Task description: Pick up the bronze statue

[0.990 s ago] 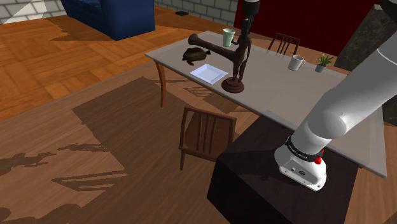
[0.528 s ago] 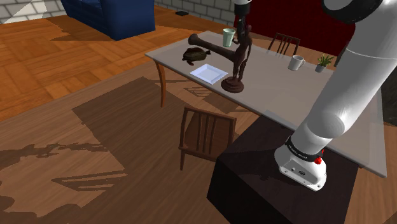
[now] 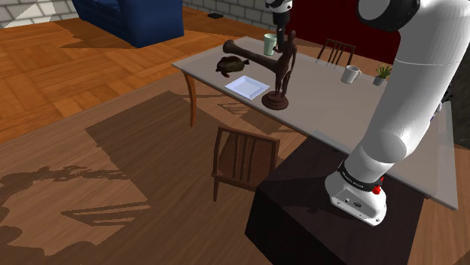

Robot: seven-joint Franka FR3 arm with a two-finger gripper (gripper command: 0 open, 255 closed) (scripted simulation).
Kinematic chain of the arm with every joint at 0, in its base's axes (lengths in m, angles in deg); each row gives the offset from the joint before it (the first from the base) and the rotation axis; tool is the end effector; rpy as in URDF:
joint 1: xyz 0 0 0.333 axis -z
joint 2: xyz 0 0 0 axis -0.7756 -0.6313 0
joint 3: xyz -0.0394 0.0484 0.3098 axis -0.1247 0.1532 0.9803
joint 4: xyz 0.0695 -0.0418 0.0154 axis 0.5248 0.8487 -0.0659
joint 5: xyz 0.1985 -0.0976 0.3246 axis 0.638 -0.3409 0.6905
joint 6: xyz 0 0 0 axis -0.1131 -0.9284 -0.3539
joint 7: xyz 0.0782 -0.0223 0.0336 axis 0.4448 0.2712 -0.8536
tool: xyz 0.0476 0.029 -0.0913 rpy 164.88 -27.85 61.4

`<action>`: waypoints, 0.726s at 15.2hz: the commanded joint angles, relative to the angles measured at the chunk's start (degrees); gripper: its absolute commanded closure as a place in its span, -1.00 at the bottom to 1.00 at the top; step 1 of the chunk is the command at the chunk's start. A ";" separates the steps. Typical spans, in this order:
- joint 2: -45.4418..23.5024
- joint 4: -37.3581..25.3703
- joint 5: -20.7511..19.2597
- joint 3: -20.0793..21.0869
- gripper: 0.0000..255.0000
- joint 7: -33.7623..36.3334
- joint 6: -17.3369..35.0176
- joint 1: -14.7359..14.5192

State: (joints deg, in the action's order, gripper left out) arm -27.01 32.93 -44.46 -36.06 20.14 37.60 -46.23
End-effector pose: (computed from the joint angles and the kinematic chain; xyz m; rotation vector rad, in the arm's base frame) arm 0.5990 -0.2277 0.4916 2.8350 0.7800 -0.2243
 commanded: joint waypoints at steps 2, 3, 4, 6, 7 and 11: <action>-0.34 2.25 -0.04 0.01 -1.00 0.39 2.57 0.06; -0.33 2.26 -0.04 0.01 -1.00 0.39 2.57 0.06; -0.34 2.25 -0.04 0.01 -1.00 0.39 2.57 0.06; -0.42 2.06 -0.02 0.04 1.00 0.45 2.44 0.02; -0.41 2.07 -0.02 0.04 1.00 0.45 2.44 0.02; -0.47 1.96 0.00 0.04 1.00 0.43 2.40 0.03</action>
State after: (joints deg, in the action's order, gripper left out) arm -27.43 34.87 -44.45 -36.01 20.57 40.05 -46.22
